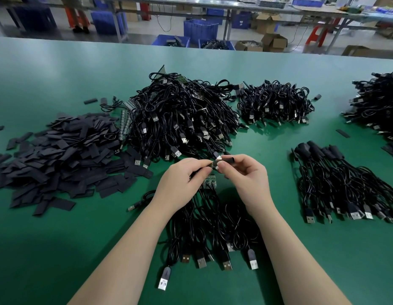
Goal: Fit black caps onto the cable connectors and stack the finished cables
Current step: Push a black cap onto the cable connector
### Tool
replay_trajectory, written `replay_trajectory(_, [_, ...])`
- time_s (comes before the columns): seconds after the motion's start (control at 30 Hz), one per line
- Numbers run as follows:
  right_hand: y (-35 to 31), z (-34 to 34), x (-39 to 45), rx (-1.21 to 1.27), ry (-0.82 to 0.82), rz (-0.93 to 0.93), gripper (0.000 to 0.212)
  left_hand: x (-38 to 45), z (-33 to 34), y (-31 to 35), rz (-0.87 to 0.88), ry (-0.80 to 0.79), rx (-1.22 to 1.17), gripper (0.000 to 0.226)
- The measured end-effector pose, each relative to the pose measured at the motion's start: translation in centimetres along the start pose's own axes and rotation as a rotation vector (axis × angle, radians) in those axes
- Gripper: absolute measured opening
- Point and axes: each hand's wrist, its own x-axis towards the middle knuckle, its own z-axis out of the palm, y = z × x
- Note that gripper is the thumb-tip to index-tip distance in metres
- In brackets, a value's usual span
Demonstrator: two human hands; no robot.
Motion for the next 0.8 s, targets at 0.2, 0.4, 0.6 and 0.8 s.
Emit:
replay_trajectory(0.2, [-0.02,0.15,-0.06,0.024,0.004,0.015,0.009,0.01,-0.02,0.15,-0.007,-0.002,0.008,0.032])
replay_trajectory(0.4, [0.06,0.16,-0.13,0.005,0.008,-0.003,0.012,-0.05,-0.01,-0.02,-0.006,0.0,0.009,0.031])
replay_trajectory(0.6, [0.19,0.15,-0.13,-0.007,-0.021,-0.039,0.018,-0.01,0.0,-0.15,0.0,-0.063,0.05,0.028])
replay_trajectory(0.8, [0.39,0.14,-0.06,0.013,-0.009,-0.02,0.015,-0.07,-0.03,-0.02,-0.004,-0.041,0.034,0.027])
